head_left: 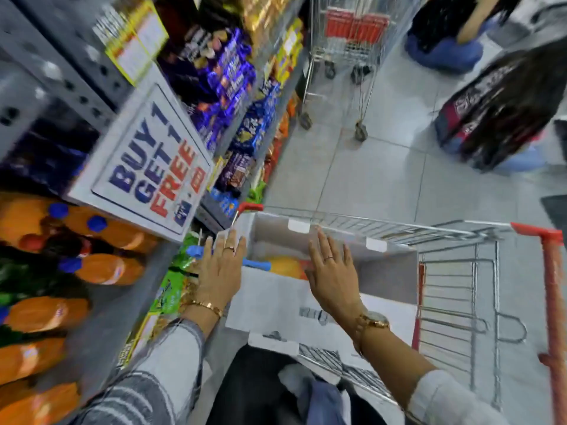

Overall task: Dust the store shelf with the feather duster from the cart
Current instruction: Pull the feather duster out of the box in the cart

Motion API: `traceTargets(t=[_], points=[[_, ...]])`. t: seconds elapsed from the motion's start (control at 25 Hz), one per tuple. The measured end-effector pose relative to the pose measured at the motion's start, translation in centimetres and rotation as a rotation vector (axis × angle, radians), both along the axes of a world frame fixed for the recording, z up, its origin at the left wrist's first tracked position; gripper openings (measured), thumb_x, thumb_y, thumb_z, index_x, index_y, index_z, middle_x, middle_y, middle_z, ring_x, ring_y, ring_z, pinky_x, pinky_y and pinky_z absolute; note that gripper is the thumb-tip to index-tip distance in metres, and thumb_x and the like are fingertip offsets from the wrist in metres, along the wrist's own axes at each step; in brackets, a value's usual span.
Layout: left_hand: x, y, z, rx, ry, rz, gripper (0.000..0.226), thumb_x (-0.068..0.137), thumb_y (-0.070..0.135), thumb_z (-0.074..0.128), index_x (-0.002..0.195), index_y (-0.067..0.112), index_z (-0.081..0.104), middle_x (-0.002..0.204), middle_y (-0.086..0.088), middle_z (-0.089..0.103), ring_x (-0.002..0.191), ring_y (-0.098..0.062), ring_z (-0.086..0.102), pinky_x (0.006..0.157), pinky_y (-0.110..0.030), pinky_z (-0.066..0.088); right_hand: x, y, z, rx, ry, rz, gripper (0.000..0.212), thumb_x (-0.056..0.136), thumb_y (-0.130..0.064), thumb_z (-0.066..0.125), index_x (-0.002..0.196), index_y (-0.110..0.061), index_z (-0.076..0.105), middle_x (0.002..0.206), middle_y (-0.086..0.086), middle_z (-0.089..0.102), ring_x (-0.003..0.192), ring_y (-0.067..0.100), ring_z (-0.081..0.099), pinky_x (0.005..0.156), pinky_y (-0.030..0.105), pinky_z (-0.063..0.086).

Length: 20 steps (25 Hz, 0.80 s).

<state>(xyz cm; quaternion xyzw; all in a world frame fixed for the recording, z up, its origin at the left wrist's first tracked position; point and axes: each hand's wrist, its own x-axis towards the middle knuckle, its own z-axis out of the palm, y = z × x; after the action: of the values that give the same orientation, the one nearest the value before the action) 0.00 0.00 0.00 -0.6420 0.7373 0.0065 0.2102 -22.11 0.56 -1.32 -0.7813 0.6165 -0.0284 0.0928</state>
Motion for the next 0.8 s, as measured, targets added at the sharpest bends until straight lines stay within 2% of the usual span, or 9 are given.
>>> traceTargets(t=[0.08,0.12,0.16,0.28,0.4,0.52,0.64,0.72,0.8], points=[[-0.5,-0.6,-2.1,0.006,-0.116,-0.106,0.037,0.070,0.020,0.070,0.107,0.019,0.073,0.102,-0.013,0.075,0.095,-0.030,0.070,0.093,-0.050,0.052,-0.6,0.3,-2.0,-0.024,0.033,-0.087,0.052,0.083,-0.032,0.036,0.119,-0.002,0.060,0.129,0.024,0.053,0.117,0.040,0.050,0.102,0.055,0.027],[-0.4,-0.7,-2.6,0.007,-0.159,-0.166,0.030,0.074,0.019,0.065,0.102,0.019,0.074,0.090,-0.010,0.075,0.086,-0.028,0.070,0.092,-0.048,0.053,-0.9,0.6,-2.8,-0.046,0.032,-0.132,0.048,0.085,-0.029,0.041,0.121,-0.002,0.058,0.131,0.025,0.051,0.120,0.041,0.047,0.105,0.053,0.018],[-0.5,-1.1,-2.8,0.039,-0.164,-0.172,0.025,0.079,0.018,0.062,0.102,0.018,0.071,0.087,-0.008,0.074,0.084,-0.026,0.069,0.090,-0.044,0.052,-1.2,0.9,-3.3,-0.034,0.028,-0.191,0.045,0.087,-0.027,0.048,0.125,-0.002,0.055,0.135,0.025,0.046,0.125,0.041,0.041,0.106,0.051,0.008],[-1.5,-1.8,-2.4,0.217,-0.215,-0.209,0.027,0.096,0.013,0.036,0.113,0.014,0.058,0.112,-0.006,0.065,0.103,-0.026,0.061,0.089,-0.035,0.039,-1.6,1.0,-3.8,-0.033,0.033,-0.238,0.048,0.092,-0.026,0.054,0.136,-0.006,0.044,0.146,0.022,0.032,0.135,0.037,0.025,0.107,0.045,-0.011],[-2.8,-3.1,0.1,0.138,-0.209,-0.172,0.025,0.092,0.010,0.039,0.103,0.015,0.062,0.106,-0.004,0.068,0.097,-0.023,0.063,0.075,-0.032,0.031,-2.0,0.3,-2.4,-0.087,0.044,-0.234,0.046,0.088,-0.023,0.062,0.129,-0.004,0.051,0.142,0.024,0.038,0.132,0.038,0.031,0.108,0.046,-0.008],[-3.8,-3.8,3.2,0.085,-0.197,-0.145,0.024,0.093,0.011,0.041,0.107,0.017,0.059,0.105,-0.003,0.068,0.097,-0.023,0.063,0.075,-0.033,0.032,-2.4,-0.3,-0.2,-0.141,0.045,-0.226,0.049,0.085,-0.021,0.065,0.128,-0.002,0.051,0.141,0.024,0.039,0.131,0.040,0.031,0.108,0.048,-0.005],[-4.6,-3.9,8.2,0.102,-0.275,-0.137,0.025,0.095,0.017,0.040,0.105,0.020,0.062,0.107,0.000,0.067,0.094,-0.020,0.062,0.082,-0.034,0.034,-2.1,-1.1,2.9,-0.184,0.021,-0.188,0.050,0.086,-0.020,0.065,0.129,-0.001,0.049,0.143,0.022,0.037,0.132,0.037,0.031,0.108,0.048,-0.007],[-4.3,-3.6,11.3,0.083,-0.281,-0.126,0.023,0.094,0.020,0.042,0.099,0.018,0.064,0.101,0.001,0.068,0.079,-0.019,0.058,0.076,-0.034,0.031,-1.4,-1.8,5.6,-0.224,0.014,-0.167,0.049,0.082,-0.019,0.069,0.125,0.000,0.053,0.140,0.023,0.042,0.129,0.038,0.036,0.108,0.048,-0.003],[-3.6,-3.1,15.1,0.050,-0.269,-0.102,0.017,0.092,0.023,0.047,0.087,0.016,0.062,0.088,0.002,0.065,0.077,-0.020,0.060,0.069,-0.031,0.029,-0.6,-2.5,8.9,-0.265,-0.023,-0.157,0.052,0.077,-0.019,0.075,0.121,0.001,0.057,0.136,0.024,0.046,0.124,0.039,0.042,0.108,0.048,-0.002]])
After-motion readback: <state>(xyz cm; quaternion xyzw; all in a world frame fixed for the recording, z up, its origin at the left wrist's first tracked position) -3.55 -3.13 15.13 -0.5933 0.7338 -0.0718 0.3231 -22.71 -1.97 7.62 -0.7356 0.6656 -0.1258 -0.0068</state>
